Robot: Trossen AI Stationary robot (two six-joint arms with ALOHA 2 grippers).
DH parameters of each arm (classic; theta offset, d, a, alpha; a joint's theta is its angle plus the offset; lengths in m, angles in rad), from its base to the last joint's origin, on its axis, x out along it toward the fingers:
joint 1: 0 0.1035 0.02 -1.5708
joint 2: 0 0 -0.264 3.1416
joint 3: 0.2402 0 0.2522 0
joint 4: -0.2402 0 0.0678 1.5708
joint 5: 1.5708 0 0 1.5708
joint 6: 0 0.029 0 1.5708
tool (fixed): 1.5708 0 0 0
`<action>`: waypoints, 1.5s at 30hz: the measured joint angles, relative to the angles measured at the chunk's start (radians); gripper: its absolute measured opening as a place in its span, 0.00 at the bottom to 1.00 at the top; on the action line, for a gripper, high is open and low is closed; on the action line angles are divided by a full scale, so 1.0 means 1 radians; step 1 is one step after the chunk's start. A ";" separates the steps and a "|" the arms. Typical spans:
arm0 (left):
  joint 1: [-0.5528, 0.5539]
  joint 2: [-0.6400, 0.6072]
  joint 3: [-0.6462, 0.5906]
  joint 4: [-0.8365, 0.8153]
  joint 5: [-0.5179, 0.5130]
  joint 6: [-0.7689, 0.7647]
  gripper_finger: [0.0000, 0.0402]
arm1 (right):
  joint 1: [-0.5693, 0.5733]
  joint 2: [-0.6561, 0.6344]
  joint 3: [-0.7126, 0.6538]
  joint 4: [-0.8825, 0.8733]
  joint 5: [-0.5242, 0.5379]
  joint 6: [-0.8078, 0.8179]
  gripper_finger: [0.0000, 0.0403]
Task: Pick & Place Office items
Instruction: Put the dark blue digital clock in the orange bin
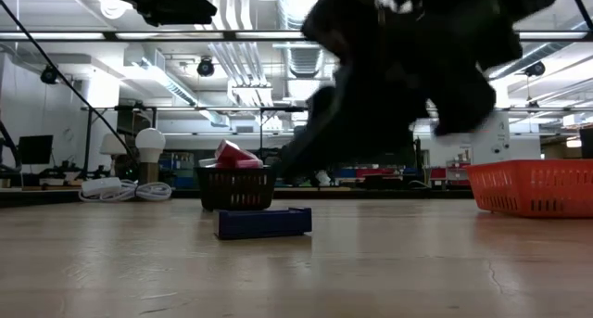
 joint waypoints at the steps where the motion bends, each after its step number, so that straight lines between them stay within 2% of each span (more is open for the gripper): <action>1: 0.000 0.000 0.000 0.000 0.000 0.000 0.69 | 0.000 0.019 0.000 0.008 -0.001 -0.011 0.56; 9: 0.000 0.000 0.000 -0.001 0.000 0.000 0.69 | -0.022 0.123 0.059 0.021 -0.068 -0.061 0.56; 13: 0.000 0.000 0.000 -0.003 0.000 0.000 0.69 | -0.037 0.125 0.064 0.013 -0.101 -0.058 0.56; 27: 0.000 0.000 0.000 -0.008 0.000 0.000 0.69 | -0.045 0.145 0.060 0.005 -0.109 0.011 0.56; 45: 0.000 0.000 0.000 -0.008 0.000 0.000 0.69 | -0.058 0.145 0.060 0.002 -0.128 0.015 0.56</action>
